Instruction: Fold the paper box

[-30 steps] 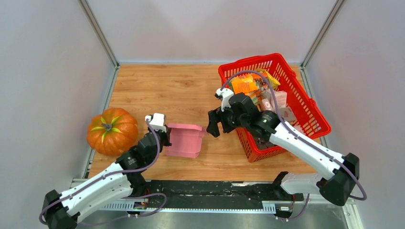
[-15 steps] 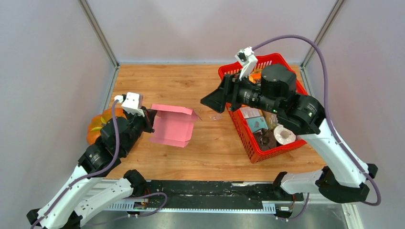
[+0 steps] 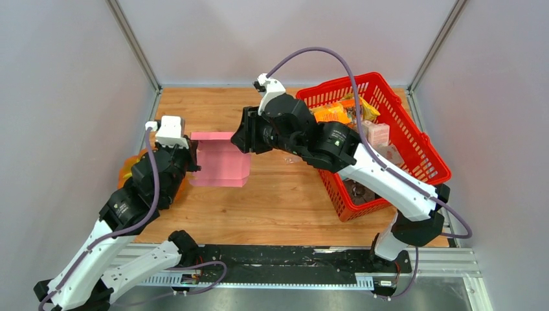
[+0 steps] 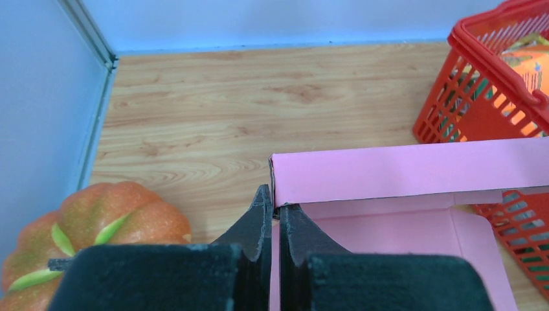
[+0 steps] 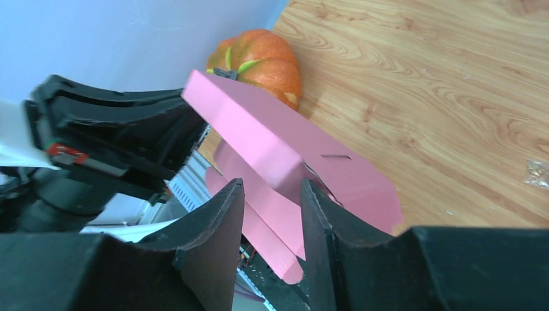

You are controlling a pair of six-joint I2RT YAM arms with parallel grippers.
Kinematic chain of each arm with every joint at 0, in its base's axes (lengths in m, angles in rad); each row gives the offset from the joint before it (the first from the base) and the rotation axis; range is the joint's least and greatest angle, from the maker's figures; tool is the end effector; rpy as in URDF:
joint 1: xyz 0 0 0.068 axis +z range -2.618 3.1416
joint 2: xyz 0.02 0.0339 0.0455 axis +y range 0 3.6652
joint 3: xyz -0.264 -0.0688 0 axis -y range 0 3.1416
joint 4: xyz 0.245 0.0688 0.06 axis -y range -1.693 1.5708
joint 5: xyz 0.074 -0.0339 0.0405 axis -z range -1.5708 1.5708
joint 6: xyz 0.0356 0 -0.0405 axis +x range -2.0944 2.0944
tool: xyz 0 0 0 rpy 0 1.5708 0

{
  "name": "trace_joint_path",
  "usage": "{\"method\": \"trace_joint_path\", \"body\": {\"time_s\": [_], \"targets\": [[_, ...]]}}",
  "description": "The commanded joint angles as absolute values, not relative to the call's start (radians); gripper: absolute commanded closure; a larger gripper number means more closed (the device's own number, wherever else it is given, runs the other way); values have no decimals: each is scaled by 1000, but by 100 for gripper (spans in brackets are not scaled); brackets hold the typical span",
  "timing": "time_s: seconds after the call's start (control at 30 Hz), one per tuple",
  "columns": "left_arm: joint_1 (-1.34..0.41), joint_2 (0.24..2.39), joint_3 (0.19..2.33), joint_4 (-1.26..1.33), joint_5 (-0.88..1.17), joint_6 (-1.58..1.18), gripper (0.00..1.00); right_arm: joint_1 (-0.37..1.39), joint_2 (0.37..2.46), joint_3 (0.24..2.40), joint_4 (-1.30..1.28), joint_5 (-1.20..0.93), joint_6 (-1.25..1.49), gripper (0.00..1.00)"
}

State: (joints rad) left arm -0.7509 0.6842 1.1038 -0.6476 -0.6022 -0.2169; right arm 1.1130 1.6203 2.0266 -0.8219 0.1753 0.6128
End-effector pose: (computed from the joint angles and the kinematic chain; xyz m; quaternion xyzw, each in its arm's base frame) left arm 0.0981 -0.0640 0.4116 0.0193 0.7699 -0.0709 0.6339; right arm 0.1533 0.2970 0.4851 -0.1602 0.8204 0.3655 0.4094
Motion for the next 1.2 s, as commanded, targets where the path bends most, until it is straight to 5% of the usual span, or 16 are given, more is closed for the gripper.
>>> {"method": "trace_joint_path", "body": {"time_s": [0.0,0.3,0.77,0.97,1.0,1.17], "targets": [[-747,670,1146,-666,-664,-193,100,1124,1614,2088,-808,281,601,58],[-747,657,1172,-669,-641,-224,100,1105,1585,1985,-657,207,686,53],[-749,647,1161,-643,-611,-282,100,1043,1502,1753,-374,94,960,62],[-747,634,1141,-626,-600,-296,100,1011,1486,1665,-229,32,1141,78],[-747,632,1140,-626,-601,-298,100,1009,1482,1648,-207,20,1164,98],[-749,623,1137,-621,-610,-328,100,970,1421,1451,64,-29,1270,100]]}}
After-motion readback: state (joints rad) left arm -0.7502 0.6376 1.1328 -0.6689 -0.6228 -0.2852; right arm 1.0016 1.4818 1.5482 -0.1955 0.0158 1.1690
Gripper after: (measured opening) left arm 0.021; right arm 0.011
